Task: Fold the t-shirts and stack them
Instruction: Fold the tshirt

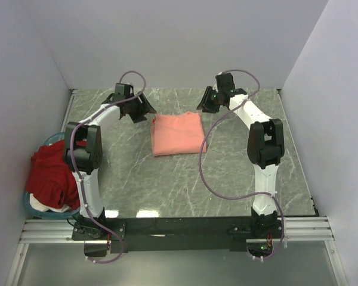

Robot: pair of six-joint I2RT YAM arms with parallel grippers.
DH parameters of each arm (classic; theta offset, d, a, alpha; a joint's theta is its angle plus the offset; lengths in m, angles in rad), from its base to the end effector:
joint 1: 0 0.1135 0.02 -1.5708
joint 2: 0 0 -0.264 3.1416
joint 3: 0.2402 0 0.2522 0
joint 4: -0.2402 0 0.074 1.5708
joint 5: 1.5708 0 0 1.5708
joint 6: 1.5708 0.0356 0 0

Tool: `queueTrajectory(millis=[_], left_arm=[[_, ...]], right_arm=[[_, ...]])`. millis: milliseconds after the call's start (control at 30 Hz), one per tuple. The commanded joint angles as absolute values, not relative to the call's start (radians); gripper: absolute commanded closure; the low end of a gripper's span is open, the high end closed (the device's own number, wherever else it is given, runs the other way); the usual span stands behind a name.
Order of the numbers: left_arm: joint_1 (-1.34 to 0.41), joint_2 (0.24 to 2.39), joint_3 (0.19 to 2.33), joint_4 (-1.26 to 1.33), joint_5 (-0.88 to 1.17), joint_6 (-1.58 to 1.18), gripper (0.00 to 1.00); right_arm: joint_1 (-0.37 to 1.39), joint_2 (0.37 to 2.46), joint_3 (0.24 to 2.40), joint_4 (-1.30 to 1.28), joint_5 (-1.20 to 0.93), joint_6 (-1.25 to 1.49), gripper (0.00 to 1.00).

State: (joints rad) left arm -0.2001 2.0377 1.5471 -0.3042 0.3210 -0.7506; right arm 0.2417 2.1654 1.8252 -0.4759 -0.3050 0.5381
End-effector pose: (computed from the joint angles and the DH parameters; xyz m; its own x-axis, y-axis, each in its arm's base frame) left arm 0.4473 -0.1022 0.2098 -0.7879 -0.5006 -0.3586 -0.1808 0.7447 -0.6424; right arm 0.4759 0.1283 0.2284 -0.8267 0.2997 -0.4761 -0.0051 0.8423 0.5389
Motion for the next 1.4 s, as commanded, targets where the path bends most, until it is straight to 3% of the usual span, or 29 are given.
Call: queueTrajectory(millis=[0,100,200,333,367,467,567,733,1067,1367], left_arm=[[-0.161,2.02,1.594,-0.216,0.377,-0.746,0.3],[-0.164,1.95,1.53,-0.17,0.387,-0.764,0.25],[-0.185,1.882,1.461,-0.163,0.367,-0.793,0.29],[-0.254,1.824,1.373,-0.164,0.31,-0.818,0.52],[-0.287,1.812,1.358,-0.169,0.275,-0.822,0.63],[-0.336,1.799,1.295,-0.155,0.25,-0.853,0.83],[-0.379,1.802,1.232,-0.129,0.215,-0.882,0.92],[-0.419,1.838,1.141,-0.103,0.175,-0.916,0.99],[-0.437,1.809,0.953,-0.049,0.141,-0.937,0.99],[-0.437,1.715,0.994,-0.109,0.141,-0.911,0.99]], right_arm=[[0.225,2.145,1.899,-0.505,-0.29,0.519,0.57],[0.224,2.08,1.837,-0.496,-0.249,0.511,0.52],[0.229,2.005,1.725,-0.465,-0.239,0.523,0.52],[0.264,1.887,1.547,-0.37,-0.229,0.543,0.53],[0.273,1.872,1.519,-0.361,-0.221,0.548,0.53],[0.317,1.829,1.402,-0.318,-0.212,0.563,0.53],[0.35,1.813,1.353,-0.282,-0.212,0.583,0.54],[0.373,1.859,1.304,-0.293,-0.195,0.598,0.55],[0.373,1.844,1.111,-0.235,-0.17,0.623,0.56],[0.373,1.741,1.126,-0.287,-0.114,0.594,0.56]])
